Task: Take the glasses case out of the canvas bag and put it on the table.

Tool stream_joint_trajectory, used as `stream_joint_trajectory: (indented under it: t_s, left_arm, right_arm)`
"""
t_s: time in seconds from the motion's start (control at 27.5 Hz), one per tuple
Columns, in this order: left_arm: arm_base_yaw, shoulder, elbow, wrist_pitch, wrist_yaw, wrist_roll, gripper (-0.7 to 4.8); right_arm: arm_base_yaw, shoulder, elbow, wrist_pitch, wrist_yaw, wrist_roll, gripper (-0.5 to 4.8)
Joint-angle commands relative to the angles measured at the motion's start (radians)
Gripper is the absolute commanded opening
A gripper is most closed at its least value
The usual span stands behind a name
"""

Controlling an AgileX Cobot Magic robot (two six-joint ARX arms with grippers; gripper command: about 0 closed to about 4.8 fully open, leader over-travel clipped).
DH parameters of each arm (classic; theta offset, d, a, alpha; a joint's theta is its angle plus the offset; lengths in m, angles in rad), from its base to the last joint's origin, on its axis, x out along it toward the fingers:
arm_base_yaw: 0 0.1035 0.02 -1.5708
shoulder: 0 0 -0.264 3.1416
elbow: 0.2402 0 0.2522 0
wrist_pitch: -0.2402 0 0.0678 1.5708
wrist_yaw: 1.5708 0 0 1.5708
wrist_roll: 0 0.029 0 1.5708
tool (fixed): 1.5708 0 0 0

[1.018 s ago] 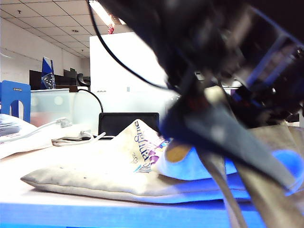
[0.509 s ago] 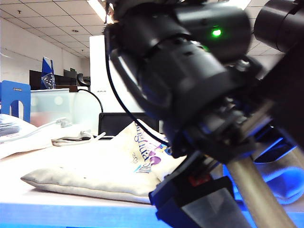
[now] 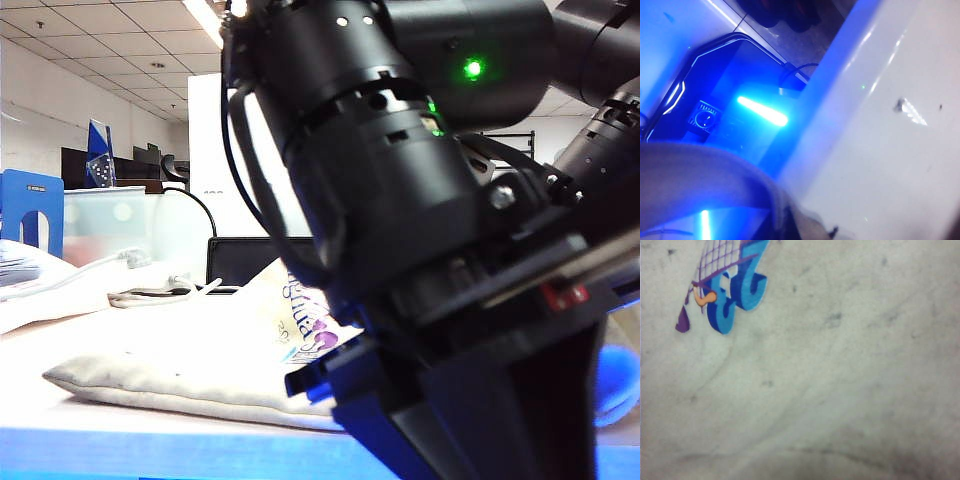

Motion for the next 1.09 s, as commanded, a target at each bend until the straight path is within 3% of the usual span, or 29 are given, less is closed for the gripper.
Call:
stream_joint_trajectory:
  t_s: [0.04,0.18,0.36,0.51,0.69,0.76,0.91,0.98,1.09]
  left_arm:
    - [0.002,-0.093,0.000,-0.111,0.018,0.023,-0.06]
    - [0.039,-0.301,0.038,-0.145,0.021,0.000,-0.06]
    - [0.214,-0.502,0.152,-0.141,0.011,-0.046,-0.06]
    - [0.376,-0.539,0.252,-0.137,0.012,-0.040,-0.06]
    - [0.483,-0.541,0.416,-0.068,0.012,0.040,-0.06]
    - [0.529,-0.533,0.508,-0.061,0.043,-0.018,-0.06]
    - [0.538,-0.537,0.562,-0.073,0.196,-0.069,-0.06]
    - [0.503,-0.532,0.560,-0.144,0.210,-0.075,-0.06]
    - [0.455,-0.542,0.560,-0.153,0.224,-0.076,-0.06]
  right_arm:
    - [-0.002,-0.009,0.011,-0.001,0.005,0.008,3.77]
    - [-0.002,-0.009,0.011,-0.001,0.005,0.008,3.77]
    - [-0.002,-0.010,0.011,-0.013,-0.002,0.008,3.77]
    - [-0.001,-0.010,0.011,-0.035,-0.032,0.008,3.68]
    - [0.000,-0.027,0.011,-0.065,-0.067,0.008,3.69]
    - [0.000,-0.027,0.011,-0.058,-0.066,0.008,3.69]
    - [0.001,-0.027,0.011,0.028,-0.086,0.007,3.69]
    - [0.001,-0.019,0.011,0.079,-0.091,0.008,3.69]
    - [0.001,0.073,0.011,0.167,-0.118,0.008,4.27]
